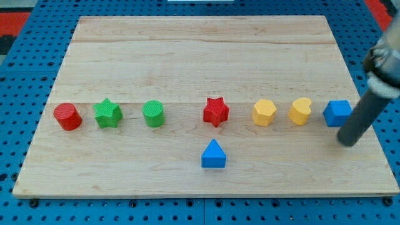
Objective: Place blue triangle to the right of green circle
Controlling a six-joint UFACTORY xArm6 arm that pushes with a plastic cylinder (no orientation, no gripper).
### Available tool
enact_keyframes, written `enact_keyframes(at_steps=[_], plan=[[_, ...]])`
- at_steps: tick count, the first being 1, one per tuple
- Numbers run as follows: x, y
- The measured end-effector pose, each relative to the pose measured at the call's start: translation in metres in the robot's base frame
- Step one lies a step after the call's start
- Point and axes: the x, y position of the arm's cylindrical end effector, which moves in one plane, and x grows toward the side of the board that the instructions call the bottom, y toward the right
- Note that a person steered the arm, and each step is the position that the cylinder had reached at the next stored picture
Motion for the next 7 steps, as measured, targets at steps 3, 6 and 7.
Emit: enact_keyframes(at_steps=[3, 6, 7], plan=[[0.019, -0.324], [0.012, -0.301], [-0.003, -0.313]])
